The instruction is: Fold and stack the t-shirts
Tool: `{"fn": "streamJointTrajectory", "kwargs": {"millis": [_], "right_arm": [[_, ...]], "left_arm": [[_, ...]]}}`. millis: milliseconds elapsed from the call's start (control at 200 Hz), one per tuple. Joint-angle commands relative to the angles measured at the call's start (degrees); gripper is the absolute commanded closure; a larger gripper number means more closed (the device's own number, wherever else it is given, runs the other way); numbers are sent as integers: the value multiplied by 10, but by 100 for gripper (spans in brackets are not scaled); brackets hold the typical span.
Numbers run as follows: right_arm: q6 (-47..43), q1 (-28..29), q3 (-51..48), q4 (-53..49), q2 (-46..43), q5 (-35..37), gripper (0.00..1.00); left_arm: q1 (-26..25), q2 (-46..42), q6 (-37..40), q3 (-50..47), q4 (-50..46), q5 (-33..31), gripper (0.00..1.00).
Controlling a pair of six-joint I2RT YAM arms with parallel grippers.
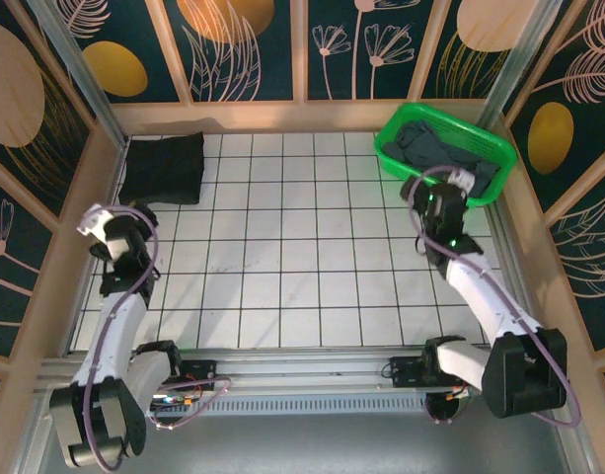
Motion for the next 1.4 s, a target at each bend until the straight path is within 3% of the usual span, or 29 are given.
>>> {"fn": "streamJointTrajectory", "kwargs": {"millis": [0, 300, 420, 465, 530, 641, 731, 796, 851, 911, 1391], "right_arm": [[-117, -1, -64, 158, 27, 75, 1], [-173, -32, -120, 359, 166, 10, 1], [-196, -59, -135, 426, 206, -33, 1], [-196, -76, -134, 430, 207, -62, 1], [-187, -96, -147, 472, 217, -84, 1], [-188, -108, -179, 527, 217, -122, 1], [-195, -107, -214, 584, 214, -138, 1], [-194, -108, -248, 673, 243, -131, 1], [-187, -108, -246, 657, 232, -124, 1], [-189, -106, -242, 661, 238, -120, 1], [-201, -100, -239, 652, 238, -129, 1]], "left_arm": [[-3, 53, 71, -44, 148, 57, 1], [-3, 224, 118, -104, 446, 71, 1], [-3, 280, 122, -81, 495, 102, 1], [-9, 278, 132, -73, 474, 107, 1], [-20, 267, 147, -99, 518, 107, 1], [-49, 266, 185, -168, 647, 111, 1], [-74, 355, 222, -182, 789, 115, 1], [-79, 318, 211, -130, 616, 89, 1], [-82, 345, 216, -145, 699, 77, 1], [-82, 328, 211, -133, 638, 75, 1], [-82, 328, 213, -143, 664, 77, 1]]}}
